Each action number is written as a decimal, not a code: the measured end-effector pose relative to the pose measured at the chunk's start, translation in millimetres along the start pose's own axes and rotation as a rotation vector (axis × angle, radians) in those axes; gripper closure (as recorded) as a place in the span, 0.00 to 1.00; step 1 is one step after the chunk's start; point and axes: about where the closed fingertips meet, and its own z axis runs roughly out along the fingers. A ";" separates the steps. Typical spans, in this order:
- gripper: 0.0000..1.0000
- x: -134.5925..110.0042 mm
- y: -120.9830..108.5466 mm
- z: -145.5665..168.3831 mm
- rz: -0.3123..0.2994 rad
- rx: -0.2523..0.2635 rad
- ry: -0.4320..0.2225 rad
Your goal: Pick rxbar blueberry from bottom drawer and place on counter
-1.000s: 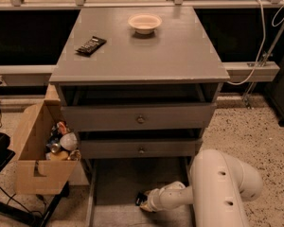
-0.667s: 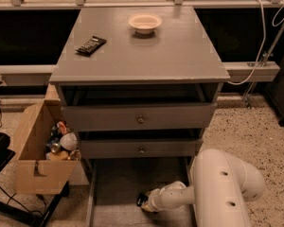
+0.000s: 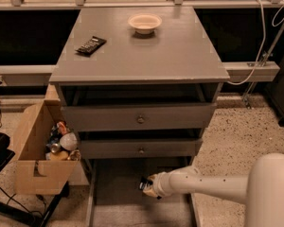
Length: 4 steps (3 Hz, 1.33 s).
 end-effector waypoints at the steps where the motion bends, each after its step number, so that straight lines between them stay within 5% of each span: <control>1: 1.00 -44.4 -27.3 -70.6 -0.009 0.003 -0.047; 2: 1.00 -89.5 -54.3 -156.4 -0.022 -0.029 -0.083; 4: 1.00 -152.9 -55.6 -270.7 -0.043 -0.013 -0.053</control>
Offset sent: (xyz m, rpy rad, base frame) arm 0.0559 -0.0592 0.2523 0.1007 0.0001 0.0703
